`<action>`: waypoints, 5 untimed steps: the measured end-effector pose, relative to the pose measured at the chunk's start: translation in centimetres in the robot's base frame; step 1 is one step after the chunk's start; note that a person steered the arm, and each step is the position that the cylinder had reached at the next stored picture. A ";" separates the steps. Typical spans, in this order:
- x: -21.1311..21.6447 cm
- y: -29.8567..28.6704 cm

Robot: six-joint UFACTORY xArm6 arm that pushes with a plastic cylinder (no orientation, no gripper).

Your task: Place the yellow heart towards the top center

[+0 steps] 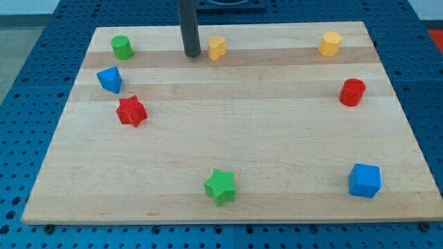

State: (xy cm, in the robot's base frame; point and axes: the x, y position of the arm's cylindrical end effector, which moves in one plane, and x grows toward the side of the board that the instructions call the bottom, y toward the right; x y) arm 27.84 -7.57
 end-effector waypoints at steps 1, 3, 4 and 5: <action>0.2 1.4; 0.2 3.2; 0.2 3.2; 0.2 3.2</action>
State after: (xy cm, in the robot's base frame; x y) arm 28.08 -4.32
